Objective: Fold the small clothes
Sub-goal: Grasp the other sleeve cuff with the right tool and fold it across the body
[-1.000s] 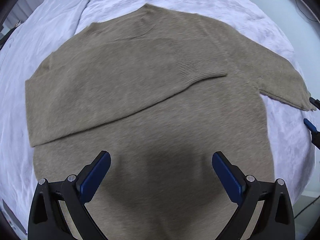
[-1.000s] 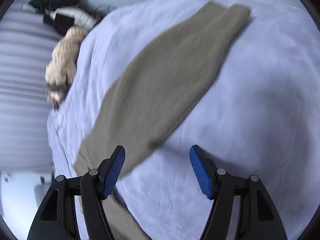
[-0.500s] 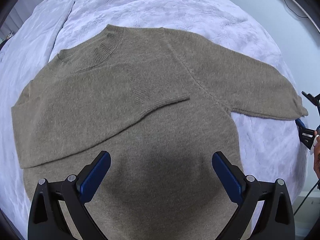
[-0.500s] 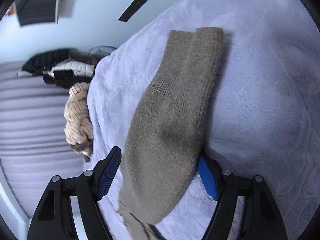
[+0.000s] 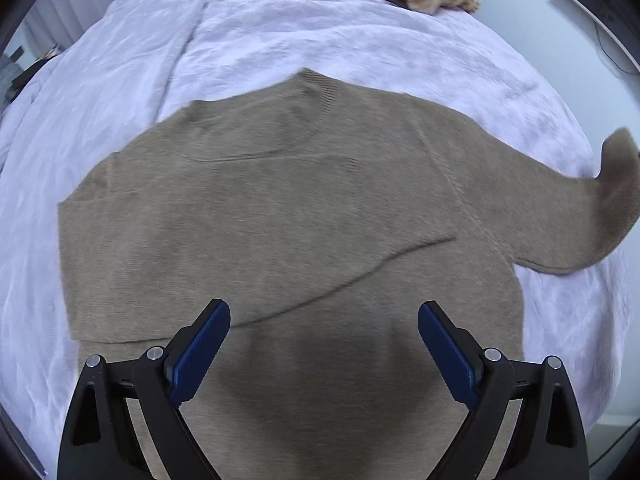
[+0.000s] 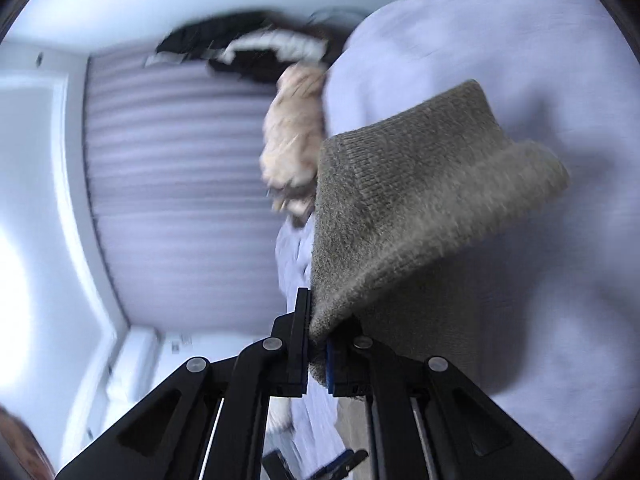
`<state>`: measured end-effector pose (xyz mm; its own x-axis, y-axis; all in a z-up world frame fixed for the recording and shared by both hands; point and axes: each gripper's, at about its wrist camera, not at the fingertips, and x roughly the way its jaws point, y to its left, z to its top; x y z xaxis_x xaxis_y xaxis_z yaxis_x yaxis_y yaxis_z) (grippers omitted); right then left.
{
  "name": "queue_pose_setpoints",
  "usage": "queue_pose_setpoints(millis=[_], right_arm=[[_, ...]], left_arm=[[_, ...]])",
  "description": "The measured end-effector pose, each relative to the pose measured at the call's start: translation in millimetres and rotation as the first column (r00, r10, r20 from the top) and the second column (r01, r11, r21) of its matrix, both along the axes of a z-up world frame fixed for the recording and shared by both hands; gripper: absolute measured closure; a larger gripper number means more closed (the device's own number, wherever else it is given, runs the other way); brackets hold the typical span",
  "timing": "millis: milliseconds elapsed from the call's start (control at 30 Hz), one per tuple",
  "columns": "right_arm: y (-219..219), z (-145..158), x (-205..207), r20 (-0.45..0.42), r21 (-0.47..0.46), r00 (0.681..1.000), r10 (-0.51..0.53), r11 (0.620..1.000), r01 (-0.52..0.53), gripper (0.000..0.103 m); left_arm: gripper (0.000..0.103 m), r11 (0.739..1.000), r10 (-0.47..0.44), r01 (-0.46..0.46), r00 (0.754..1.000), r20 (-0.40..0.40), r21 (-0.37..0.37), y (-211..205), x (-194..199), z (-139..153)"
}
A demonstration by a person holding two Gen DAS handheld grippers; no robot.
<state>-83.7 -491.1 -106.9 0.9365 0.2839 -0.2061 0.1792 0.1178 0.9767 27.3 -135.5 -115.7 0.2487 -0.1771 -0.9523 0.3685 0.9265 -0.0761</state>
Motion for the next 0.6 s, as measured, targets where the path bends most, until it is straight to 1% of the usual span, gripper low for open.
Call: queue_pose_setpoints(millis=[33, 100, 167, 200, 233, 300, 367, 467, 500, 533, 567, 600], right_arm=[[12, 9, 17, 0.006, -0.033, 0.999, 0.052, 0.998, -0.052, 0.097], [43, 23, 54, -0.006, -0.110, 0.986, 0.166, 0.980, -0.166, 0.097], [80, 32, 89, -0.049, -0.193, 0.960, 0.277, 0.940, -0.281, 0.096], [105, 33, 110, -0.081, -0.231, 0.937, 0.341, 0.908, -0.350, 0.096], [124, 31, 124, -0.103, -0.246, 0.917, 0.385, 0.884, -0.399, 0.096], [166, 18, 154, -0.156, -0.247, 0.867, 0.473, 0.831, -0.498, 0.096], [208, -4, 178, -0.222, -0.234, 0.810, 0.543, 0.777, -0.585, 0.096], [251, -39, 202, -0.334, -0.206, 0.735, 0.590, 0.715, -0.668, 0.095], [262, -52, 207, -0.382, -0.191, 0.710, 0.591, 0.702, -0.687, 0.093], [270, -63, 209, -0.428, -0.172, 0.692, 0.581, 0.700, -0.693, 0.093], [274, -71, 209, -0.454, -0.153, 0.685, 0.570, 0.707, -0.690, 0.092], [275, -77, 208, -0.471, -0.134, 0.684, 0.558, 0.721, -0.680, 0.088]], left_arm=[[0.007, 1.000, 0.021, -0.021, 1.000, 0.006, 0.000, 8, 4, 0], [0.007, 0.998, 0.058, -0.058, 0.998, 0.015, 0.001, 24, 11, 0], [0.007, 0.995, 0.098, -0.098, 0.995, 0.022, 0.002, 43, 16, 0], [0.007, 0.993, 0.115, -0.115, 0.993, 0.023, 0.002, 49, 19, -2], [0.007, 0.991, 0.134, -0.134, 0.991, 0.022, 0.002, 59, 22, -4], [0.007, 0.986, 0.169, -0.169, 0.985, 0.021, 0.004, 75, 25, -7], [0.007, 0.979, 0.205, -0.205, 0.979, 0.016, 0.002, 93, 27, -11], [0.007, 0.970, 0.242, -0.242, 0.970, 0.007, -0.002, 112, 29, -17], [0.007, 0.968, 0.250, -0.250, 0.968, 0.004, -0.004, 118, 30, -19], [0.007, 0.966, 0.258, -0.258, 0.966, 0.002, -0.009, 125, 30, -20], [0.007, 0.965, 0.263, -0.263, 0.965, -0.001, -0.017, 130, 30, -21], [0.007, 0.963, 0.267, -0.266, 0.964, -0.003, -0.029, 135, 31, -22]])
